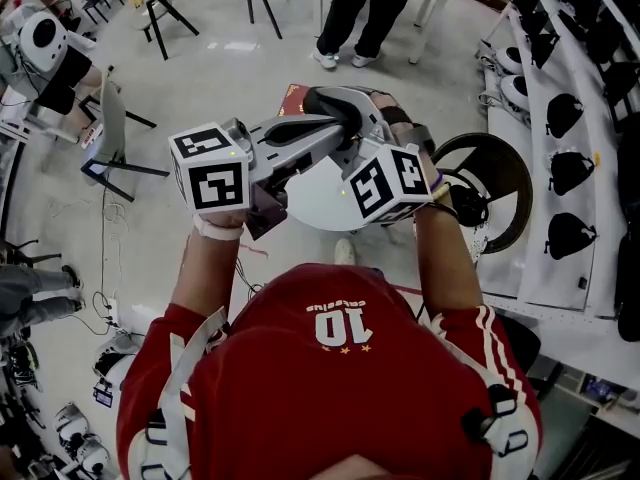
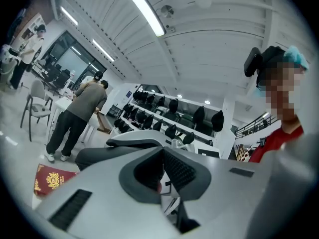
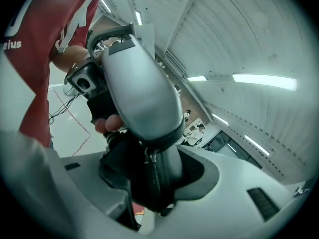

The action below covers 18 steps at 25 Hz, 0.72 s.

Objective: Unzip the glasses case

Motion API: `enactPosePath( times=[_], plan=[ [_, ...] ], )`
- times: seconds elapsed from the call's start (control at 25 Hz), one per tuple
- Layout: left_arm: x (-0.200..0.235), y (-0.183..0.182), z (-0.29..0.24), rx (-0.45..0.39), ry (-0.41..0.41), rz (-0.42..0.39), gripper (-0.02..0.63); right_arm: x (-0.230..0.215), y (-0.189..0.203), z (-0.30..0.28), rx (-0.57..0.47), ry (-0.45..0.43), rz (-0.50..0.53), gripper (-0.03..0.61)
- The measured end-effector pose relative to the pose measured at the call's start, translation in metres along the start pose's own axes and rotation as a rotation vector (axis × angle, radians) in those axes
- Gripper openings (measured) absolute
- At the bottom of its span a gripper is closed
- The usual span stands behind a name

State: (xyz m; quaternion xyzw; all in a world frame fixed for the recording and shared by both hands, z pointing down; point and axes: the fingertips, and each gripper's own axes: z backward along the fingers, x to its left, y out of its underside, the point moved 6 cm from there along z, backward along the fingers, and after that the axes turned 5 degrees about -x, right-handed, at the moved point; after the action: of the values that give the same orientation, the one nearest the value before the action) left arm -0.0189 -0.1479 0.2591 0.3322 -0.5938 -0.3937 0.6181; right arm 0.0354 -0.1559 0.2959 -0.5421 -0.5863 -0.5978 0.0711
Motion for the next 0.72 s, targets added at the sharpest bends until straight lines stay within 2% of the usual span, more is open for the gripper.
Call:
enactPosePath(
  times=[0.4,0.6,0.72],
  plan=[
    [0.024,0.009,-0.005,-0.049,-0.037,0.032,0.008,0.009,0.034,0.007,0.035,0.065,-0.029,0.233],
    [0.035,0.010,-0.007,-0.050,-0.061,0.035,0.008,0.013,0.043,0.011,0.025,0.048,-0.079,0.245],
    [0.038,0.009,-0.013,-0.044,-0.069,0.026,0.008,0.011,0.052,0.020,-0.011,0.048,-0.148,0.250]
  ],
)
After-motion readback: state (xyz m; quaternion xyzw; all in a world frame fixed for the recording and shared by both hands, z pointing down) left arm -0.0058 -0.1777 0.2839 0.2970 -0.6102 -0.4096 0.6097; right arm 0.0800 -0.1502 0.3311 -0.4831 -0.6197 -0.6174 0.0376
